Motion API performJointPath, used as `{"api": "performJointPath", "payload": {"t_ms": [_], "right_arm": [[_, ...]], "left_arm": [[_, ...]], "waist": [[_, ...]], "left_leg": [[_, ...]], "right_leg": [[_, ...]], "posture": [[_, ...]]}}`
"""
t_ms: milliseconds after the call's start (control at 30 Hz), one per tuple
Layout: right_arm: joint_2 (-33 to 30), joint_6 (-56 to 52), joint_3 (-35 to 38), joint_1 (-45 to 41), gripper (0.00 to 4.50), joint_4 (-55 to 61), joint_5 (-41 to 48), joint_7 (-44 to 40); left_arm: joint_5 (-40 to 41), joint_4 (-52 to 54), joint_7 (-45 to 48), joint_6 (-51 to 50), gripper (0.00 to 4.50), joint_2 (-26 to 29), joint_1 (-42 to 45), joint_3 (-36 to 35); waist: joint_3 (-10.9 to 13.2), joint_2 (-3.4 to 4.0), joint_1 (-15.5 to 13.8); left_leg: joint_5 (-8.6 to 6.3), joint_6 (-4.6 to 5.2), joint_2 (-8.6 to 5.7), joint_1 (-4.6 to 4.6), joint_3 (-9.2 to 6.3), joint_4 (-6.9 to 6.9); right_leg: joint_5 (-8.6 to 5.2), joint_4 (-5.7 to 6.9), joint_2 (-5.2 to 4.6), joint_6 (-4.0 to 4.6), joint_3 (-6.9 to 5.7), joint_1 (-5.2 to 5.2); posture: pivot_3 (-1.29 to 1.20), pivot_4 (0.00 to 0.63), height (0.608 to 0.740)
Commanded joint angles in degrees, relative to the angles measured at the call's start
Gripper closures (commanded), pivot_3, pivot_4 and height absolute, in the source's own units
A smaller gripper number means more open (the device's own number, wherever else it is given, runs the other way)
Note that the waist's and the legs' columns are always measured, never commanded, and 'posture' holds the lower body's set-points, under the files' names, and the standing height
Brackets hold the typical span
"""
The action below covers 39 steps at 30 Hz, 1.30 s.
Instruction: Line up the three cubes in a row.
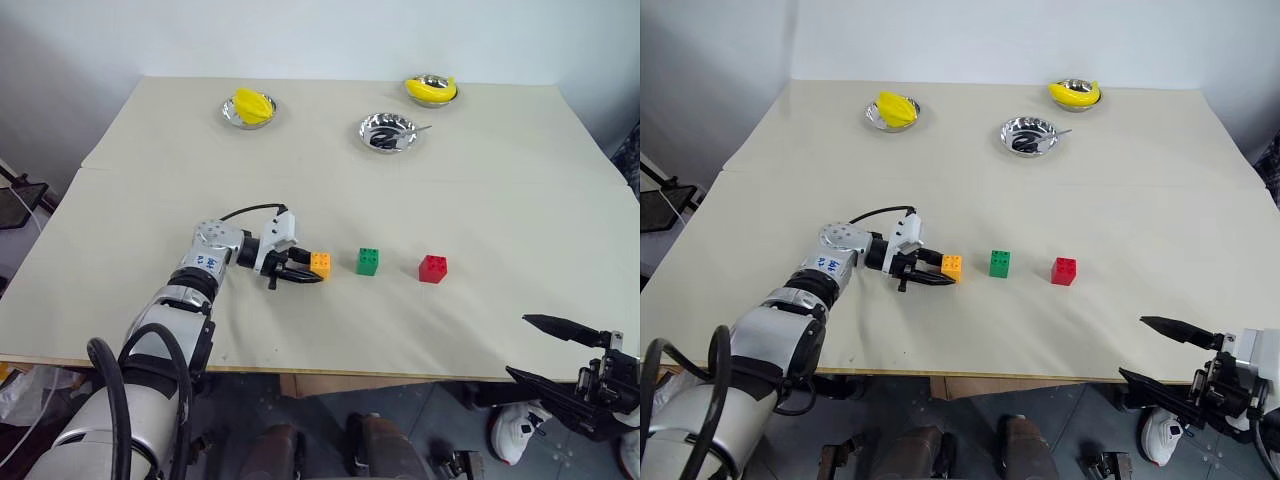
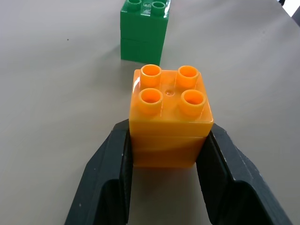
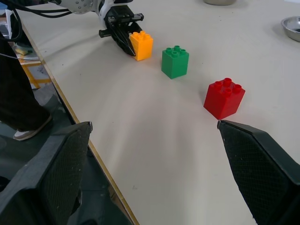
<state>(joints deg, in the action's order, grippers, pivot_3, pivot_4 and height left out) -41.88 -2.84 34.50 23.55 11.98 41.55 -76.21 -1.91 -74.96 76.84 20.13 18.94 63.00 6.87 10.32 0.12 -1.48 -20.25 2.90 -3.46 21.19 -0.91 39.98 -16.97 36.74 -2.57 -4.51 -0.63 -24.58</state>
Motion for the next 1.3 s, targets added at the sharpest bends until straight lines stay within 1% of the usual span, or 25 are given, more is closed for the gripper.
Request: {"api": "performJointPath", "payload": {"t_ms": [33, 167, 233, 300, 467, 833, 1167, 1300], "right_arm": [[0.22, 0.08, 1.75, 0.17, 0.0, 1.6, 1.1, 0.3], [0.05, -0.16, 1.78, 0.11, 0.0, 1.74, 1.24, 0.35], [0.08, -0.27, 1.59, 0.04, 0.0, 1.85, 1.29, 0.44], [0.1, -0.47, 0.62, -0.75, 0.0, 1.87, 1.11, 0.76], [-0.1, -0.98, -1.44, -3.5, 0.0, 1.23, 0.55, 0.95], [-0.45, -1.59, -4.61, -8.17, 0.0, -0.13, -0.09, 0.9], [-0.21, -2.05, -5.46, -9.32, 0.0, -0.43, -0.36, 0.66], [-0.09, -1.98, -5.87, -9.77, 0.0, -0.69, -0.59, 0.64]], "left_arm": [[-2.11, -0.71, -2.34, 0.53, 3.0, 1.9, 1.04, -0.43], [-2.15, -1.06, -3.86, -1.23, 3.0, 2.06, 1.39, -1.73], [-2.39, -1.02, -4.37, -1.53, 2.26, 1.93, 1.31, -2.12], [-2.37, -0.76, -5.44, -0.44, 1.72, 2.01, 1.11, -2.72], [-2.74, -0.63, -6.7, 0.62, 0.14, 2.51, 0.86, -3.5], [-3.26, -0.81, -12.51, 0.16, 0.14, 3.33, 1.25, -4.92], [-1.81, -0.27, -5.93, 0.07, 0.14, 1.97, -0.13, -6.48], [-1.99, -0.1, -5.42, 0.55, 0.14, 1.61, -0.45, -6.81]], "waist": [[0.0, 0.0, -0.03], [0.0, 0.0, -0.04], [0.0, 0.0, -0.05], [0.0, -0.01, -0.07], [0.0, 0.0, -0.07], [0.0, -0.01, -0.25], [0.0, 0.0, -0.14], [0.0, -0.01, -0.15]], "left_leg": [[0.0, 0.0, 0.0, 0.0, 0.0, 0.0], [0.0, 0.0, 0.0, -0.01, 0.0, 0.01], [0.0, 0.0, 0.0, -0.01, 0.0, 0.01], [0.0, 0.0, 0.0, 0.0, 0.0, 0.01], [0.0, 0.0, 0.0, 0.0, 0.01, 0.02], [0.01, 0.0, -0.02, 0.02, 0.01, 0.05], [0.01, -0.01, -0.01, 0.02, 0.01, 0.05], [0.01, -0.01, -0.01, 0.02, 0.01, 0.06]], "right_leg": [[0.0, 0.01, 0.0, 0.0, 0.0, 0.0], [0.0, 0.04, 0.0, 0.0, 0.02, 0.0], [0.0, 0.05, 0.0, 0.0, 0.02, 0.0], [0.0, 0.06, 0.0, 0.0, 0.02, -0.01], [0.0, 0.05, 0.0, 0.0, 0.02, -0.01], [0.0, 0.11, 0.0, 0.0, 0.0, -0.03], [0.0, 0.15, 0.0, 0.0, -0.01, -0.04], [0.0, 0.15, 0.0, 0.0, -0.02, -0.04]], "posture": [[0.0, 0.15, 0.74], [0.0, 0.15, 0.74], [0.0, 0.15, 0.74], [0.0, 0.15, 0.74], [0.0, 0.15, 0.74], [0.0, 0.15, 0.74], [0.0, 0.15, 0.74], [0.0, 0.15, 0.74]]}}
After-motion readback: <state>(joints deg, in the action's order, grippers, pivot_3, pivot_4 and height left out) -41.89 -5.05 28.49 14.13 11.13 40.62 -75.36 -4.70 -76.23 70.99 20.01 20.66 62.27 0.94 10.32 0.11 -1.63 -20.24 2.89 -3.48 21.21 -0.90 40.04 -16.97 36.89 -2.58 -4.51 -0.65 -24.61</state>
